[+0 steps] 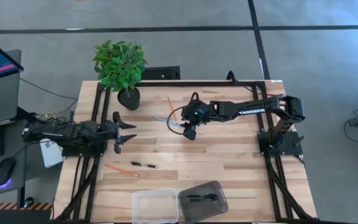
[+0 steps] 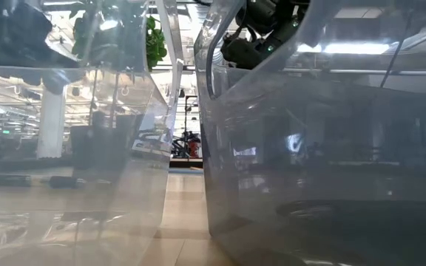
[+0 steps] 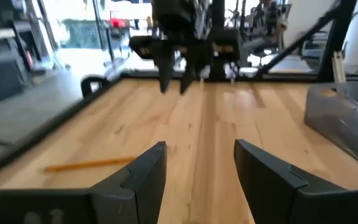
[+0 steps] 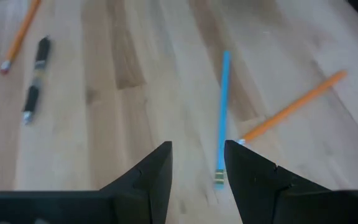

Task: Sort pens & pencils
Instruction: Put the light blue pencil into the transparent bin

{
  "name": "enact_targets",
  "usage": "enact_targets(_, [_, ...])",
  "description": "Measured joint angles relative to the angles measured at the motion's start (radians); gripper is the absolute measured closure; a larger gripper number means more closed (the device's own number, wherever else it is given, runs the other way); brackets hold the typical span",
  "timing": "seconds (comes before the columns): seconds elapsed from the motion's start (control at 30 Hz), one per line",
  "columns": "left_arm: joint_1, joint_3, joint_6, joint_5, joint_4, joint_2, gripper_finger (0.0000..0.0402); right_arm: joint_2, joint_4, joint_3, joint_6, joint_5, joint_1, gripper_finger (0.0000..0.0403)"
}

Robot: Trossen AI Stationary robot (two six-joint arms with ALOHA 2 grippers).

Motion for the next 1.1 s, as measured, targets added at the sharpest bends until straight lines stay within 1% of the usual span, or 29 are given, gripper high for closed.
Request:
enact_targets(0.1, [0.044,-0.002,-0.009,0.051,0.011,0.056,0.0221,0.000,0.000,0.000,0.000,-0.001,-0.005,0.0234])
enact_targets(0.27, [0.108,0.008,0.013,0.098,0.071,0.190,0.0221,0.000,-0.006,0.000,0.000,-0.001,0.001,0.0234])
enact_targets(0.4, [0.148,0.069,0.030,0.104,0.071,0.304,0.0221,0.000,-0.018,0.000,0.027,-0.001,0.007,0.0234])
enact_targets(0.53, [0.179,0.158,0.075,0.135,0.070,0.439,0.0221,0.000,-0.045,0.000,0.035,-0.001,0.012,0.0234])
enact_targets(0.7, [0.214,0.267,0.171,0.140,0.064,0.632,0.0221,0.005,-0.046,0.000,0.058,-0.001,0.020,0.0234])
enact_targets(0.8, [0.243,0.327,0.213,0.167,0.049,0.745,0.0221,0.042,-0.053,0.000,0.091,-0.002,0.013,0.0234])
enact_targets(0.9, [0.276,0.374,0.228,0.230,0.049,0.846,0.0221,0.096,-0.033,0.002,0.096,-0.003,0.005,0.0234])
enact_targets(0.97, [0.295,0.405,0.240,0.267,0.050,0.901,0.0221,0.123,-0.046,-0.001,0.096,-0.001,-0.003,0.0234])
enact_targets(1.1, [0.323,0.445,0.247,0.288,0.051,0.977,0.0221,0.159,-0.027,0.000,0.098,0.015,-0.011,0.0234])
